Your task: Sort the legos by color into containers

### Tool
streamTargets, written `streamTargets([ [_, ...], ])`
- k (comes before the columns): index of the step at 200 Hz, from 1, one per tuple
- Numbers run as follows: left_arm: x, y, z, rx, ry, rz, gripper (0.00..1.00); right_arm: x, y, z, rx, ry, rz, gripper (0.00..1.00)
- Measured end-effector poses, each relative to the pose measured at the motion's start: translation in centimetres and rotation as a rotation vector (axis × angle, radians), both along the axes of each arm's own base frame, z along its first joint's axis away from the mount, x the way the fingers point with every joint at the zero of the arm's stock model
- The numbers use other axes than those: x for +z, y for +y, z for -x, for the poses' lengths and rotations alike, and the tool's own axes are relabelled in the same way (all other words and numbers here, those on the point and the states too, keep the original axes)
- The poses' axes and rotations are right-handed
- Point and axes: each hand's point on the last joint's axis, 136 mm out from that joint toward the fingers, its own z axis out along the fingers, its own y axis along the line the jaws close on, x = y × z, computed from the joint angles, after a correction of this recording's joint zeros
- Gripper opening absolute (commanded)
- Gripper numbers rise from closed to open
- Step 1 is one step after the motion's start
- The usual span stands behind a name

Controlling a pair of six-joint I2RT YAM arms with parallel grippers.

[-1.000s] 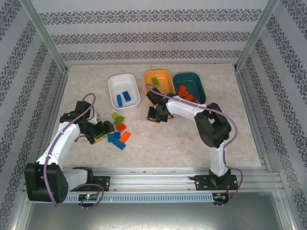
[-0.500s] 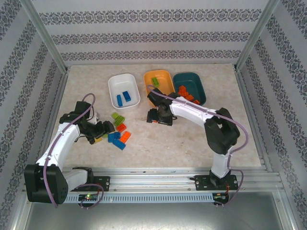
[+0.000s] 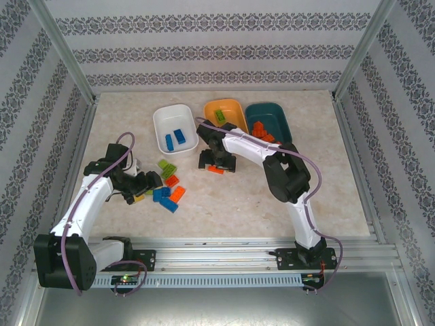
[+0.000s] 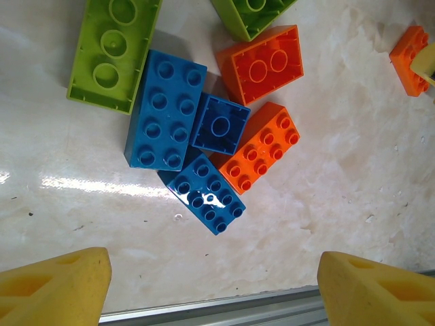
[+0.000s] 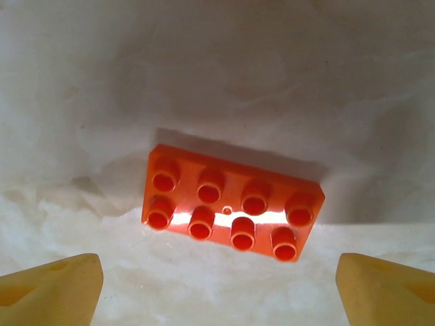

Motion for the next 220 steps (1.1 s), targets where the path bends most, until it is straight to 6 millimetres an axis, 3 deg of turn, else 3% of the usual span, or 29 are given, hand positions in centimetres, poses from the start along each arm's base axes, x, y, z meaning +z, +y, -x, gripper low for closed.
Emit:
streamTargets([
  [63, 0.0, 0.0, 0.0, 0.0, 0.0, 0.0, 0.81, -1.3, -0.2, -0.5, -0.027, 0.031, 0.052, 0.83],
  [123, 0.0, 0.0, 0.0, -0.002, -0.001, 0.001, 0.82, -2.0, -0.6, -1.0, -0.058, 0.037, 0.083, 0.61],
  [190, 0.0, -0.1, 0.0, 0.0, 0.005, 0.014, 0.83, -1.7, -1.2, -0.4, -0.06, 0.032, 0.082, 0.6],
  [220, -0.1, -0.2, 0.0, -0.001, 0.011, 0.019, 0.84, 0.1, -2.3, 1.0, -0.061, 0.027, 0.077, 0.6],
])
